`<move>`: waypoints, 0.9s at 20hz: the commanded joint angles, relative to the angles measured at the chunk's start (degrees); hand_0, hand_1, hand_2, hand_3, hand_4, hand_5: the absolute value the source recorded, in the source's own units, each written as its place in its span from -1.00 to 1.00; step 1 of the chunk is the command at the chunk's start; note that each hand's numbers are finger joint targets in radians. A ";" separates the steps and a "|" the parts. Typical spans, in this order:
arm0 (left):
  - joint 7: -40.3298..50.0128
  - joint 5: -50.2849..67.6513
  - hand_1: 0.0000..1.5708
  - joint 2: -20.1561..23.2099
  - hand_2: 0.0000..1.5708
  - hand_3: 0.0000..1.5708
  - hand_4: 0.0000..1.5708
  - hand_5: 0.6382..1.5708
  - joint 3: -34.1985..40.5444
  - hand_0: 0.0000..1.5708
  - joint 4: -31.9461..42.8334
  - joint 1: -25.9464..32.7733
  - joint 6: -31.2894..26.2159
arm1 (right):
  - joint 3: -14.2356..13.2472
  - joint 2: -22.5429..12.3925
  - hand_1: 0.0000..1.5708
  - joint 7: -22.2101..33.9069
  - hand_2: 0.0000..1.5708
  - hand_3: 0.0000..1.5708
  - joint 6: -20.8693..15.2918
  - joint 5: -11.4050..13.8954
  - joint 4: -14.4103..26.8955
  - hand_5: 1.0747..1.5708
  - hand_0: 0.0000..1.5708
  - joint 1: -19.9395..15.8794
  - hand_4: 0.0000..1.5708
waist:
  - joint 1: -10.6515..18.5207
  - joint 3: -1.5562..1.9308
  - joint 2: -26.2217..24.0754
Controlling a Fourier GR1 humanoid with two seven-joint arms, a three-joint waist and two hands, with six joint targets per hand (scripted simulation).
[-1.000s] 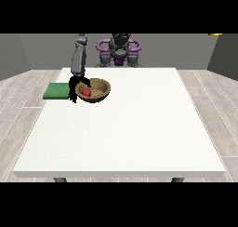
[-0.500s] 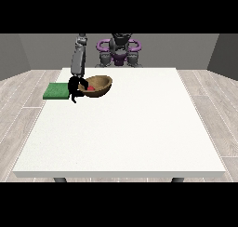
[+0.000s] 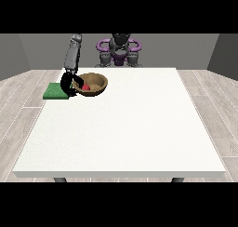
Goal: Pick the cup and pour the ball into the bowl, then pick the bowl and place it on the pad
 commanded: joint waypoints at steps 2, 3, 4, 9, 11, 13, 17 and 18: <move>-6.52 -2.37 -1.00 0.21 -1.00 -1.00 0.53 0.93 1.97 -1.00 3.75 4.73 -0.72 | 0.50 -12.10 1.00 12.44 1.00 0.23 -0.22 2.80 -0.77 0.94 1.00 -1.30 0.33 | -4.74 0.05 0.46; -4.65 -0.83 -1.00 1.88 -1.00 -1.00 0.53 0.93 2.15 -1.00 3.81 3.93 -2.19 | 0.28 -14.50 1.00 14.84 1.00 0.24 0.83 3.00 0.62 0.94 1.00 -2.04 0.34 | -3.85 0.18 -0.74; -1.81 0.87 -1.00 3.29 -1.00 -1.00 0.53 0.93 2.99 -1.00 5.75 2.14 -2.15 | 0.41 -16.58 1.00 16.00 1.00 0.10 1.51 3.53 0.80 0.94 1.00 -2.34 0.35 | -5.17 0.21 -1.38; -9.12 -2.20 -1.00 2.88 -1.00 -1.00 0.53 0.94 4.10 -1.00 8.74 8.15 -2.02 | 0.86 -21.77 1.00 22.59 1.00 -0.31 7.04 3.11 -1.34 0.99 1.00 -5.23 0.40 | -8.51 0.25 -2.39; -7.05 -0.97 -1.00 4.49 -1.00 -1.00 0.54 0.94 4.22 -1.00 8.94 7.51 -2.61 | -0.56 -24.30 1.00 21.86 1.00 -0.15 9.21 2.35 -0.19 0.98 1.00 -6.20 0.36 | -8.85 0.30 -2.64; -6.37 -0.55 -1.00 7.12 -1.00 -1.00 0.53 0.94 5.25 -1.00 9.44 5.28 -1.27 | -1.69 -25.14 1.00 20.94 1.00 -0.26 10.02 1.82 1.57 0.97 1.00 -7.50 0.39 | -9.46 0.33 0.00; -14.88 -2.85 -1.00 7.48 -1.00 -1.00 0.54 0.96 6.50 -1.00 13.30 13.09 -4.71 | -0.53 -23.74 1.00 19.53 1.00 -0.26 11.97 2.23 -0.99 0.97 1.00 -3.16 0.39 | -12.35 0.27 -2.19; -16.30 -4.41 -1.00 4.95 -1.00 -1.00 0.54 0.96 5.22 -1.00 15.12 14.09 -3.03 | 2.15 -17.96 1.00 21.88 1.00 -0.26 8.33 3.20 -4.42 0.97 1.00 -3.01 0.39 | -13.92 0.24 -4.75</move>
